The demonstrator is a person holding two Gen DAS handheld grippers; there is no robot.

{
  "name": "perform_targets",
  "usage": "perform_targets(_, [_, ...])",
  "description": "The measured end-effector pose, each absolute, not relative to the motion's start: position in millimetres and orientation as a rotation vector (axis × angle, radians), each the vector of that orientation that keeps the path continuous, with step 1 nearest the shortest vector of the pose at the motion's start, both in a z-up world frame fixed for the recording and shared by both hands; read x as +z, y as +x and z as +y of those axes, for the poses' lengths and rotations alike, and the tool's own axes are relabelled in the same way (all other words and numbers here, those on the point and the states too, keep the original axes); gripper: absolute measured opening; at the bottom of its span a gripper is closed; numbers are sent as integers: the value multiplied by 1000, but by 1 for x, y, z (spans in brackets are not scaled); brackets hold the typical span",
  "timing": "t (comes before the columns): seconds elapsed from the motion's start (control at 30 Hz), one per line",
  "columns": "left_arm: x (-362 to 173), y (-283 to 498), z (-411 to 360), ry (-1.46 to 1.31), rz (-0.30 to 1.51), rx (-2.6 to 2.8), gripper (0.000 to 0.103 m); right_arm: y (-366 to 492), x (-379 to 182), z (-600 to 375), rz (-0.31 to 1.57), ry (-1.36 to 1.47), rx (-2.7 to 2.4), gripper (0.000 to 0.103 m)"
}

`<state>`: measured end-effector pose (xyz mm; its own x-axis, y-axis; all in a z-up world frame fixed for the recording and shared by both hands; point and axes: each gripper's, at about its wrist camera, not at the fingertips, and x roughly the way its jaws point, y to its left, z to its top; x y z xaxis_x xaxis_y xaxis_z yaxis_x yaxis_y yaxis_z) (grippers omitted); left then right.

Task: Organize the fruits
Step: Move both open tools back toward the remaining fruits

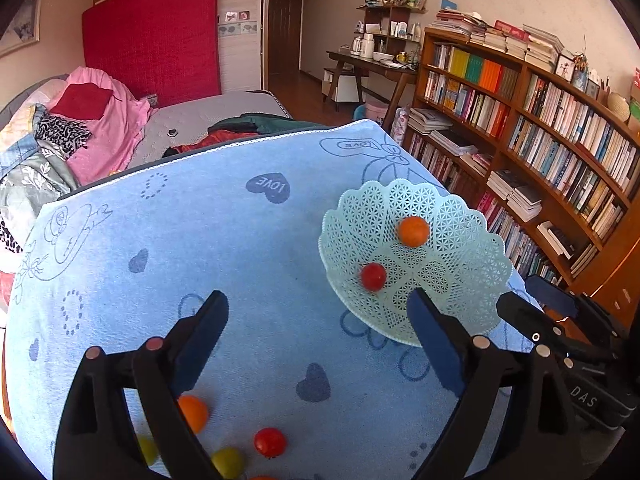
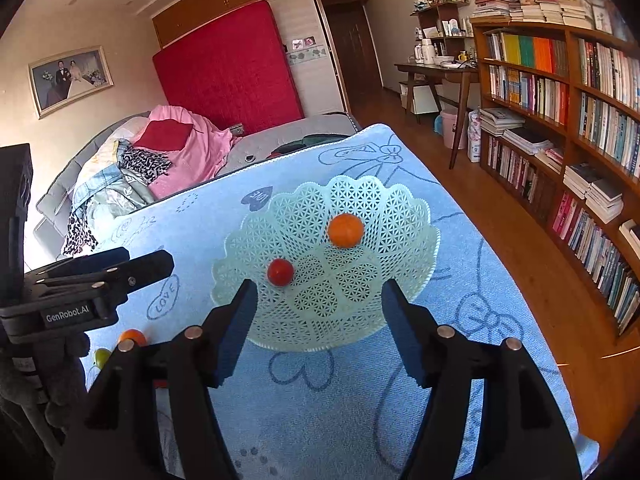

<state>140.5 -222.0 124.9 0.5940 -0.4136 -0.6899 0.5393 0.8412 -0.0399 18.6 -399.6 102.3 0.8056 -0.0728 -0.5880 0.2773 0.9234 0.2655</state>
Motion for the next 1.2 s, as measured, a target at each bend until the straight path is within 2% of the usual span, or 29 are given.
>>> perform_targets(0.23, [137, 137, -167, 131, 734, -466, 93, 23, 109, -366, 622, 332, -123, 72])
perform_targets(0.6, [130, 120, -83, 81, 749, -359, 94, 37, 98, -307, 700, 320, -12, 72])
perform_targets(1.2, [65, 115, -19, 69, 879, -270, 94, 45, 76, -258, 792, 280, 54, 72])
